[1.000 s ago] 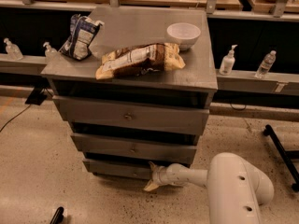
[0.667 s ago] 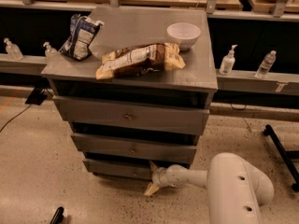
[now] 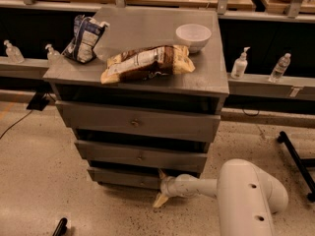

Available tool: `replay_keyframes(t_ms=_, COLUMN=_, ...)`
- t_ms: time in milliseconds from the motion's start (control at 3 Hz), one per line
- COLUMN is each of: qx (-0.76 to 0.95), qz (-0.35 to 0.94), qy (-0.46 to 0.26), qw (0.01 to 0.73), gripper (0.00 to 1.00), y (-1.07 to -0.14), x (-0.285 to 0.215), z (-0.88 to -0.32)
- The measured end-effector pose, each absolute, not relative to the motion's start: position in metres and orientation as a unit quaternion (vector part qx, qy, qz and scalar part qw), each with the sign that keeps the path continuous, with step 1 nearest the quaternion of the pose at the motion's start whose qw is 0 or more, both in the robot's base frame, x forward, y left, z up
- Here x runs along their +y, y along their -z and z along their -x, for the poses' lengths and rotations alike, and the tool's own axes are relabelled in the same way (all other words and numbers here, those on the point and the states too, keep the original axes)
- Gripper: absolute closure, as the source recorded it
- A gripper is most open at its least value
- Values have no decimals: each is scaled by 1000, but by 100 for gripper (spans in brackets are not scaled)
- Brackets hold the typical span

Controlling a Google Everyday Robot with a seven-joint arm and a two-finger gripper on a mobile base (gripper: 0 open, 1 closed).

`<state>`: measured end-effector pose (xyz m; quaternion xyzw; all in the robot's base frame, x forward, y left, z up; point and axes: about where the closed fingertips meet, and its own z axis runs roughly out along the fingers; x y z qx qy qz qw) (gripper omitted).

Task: Open bottom drawer

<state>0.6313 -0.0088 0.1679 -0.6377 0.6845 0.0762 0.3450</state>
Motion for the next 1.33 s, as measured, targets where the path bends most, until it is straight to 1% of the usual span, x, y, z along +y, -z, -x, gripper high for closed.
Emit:
replay_keyframes(t_ms=667, qx=668, qz=651, qy=-40, qw=359, gripper=0, y=-189, x=-9, z=-629)
replay_keyframes(t_ms=1000, qx=671, qz=652, qy=-41, qw=352, gripper=16, y=-182, x=-12, z=-632)
replay_keyframes(t_ms=1333, qx=675, qz=653, qy=-49, qw=339, gripper=38, y=-170, x=-16, z=-640)
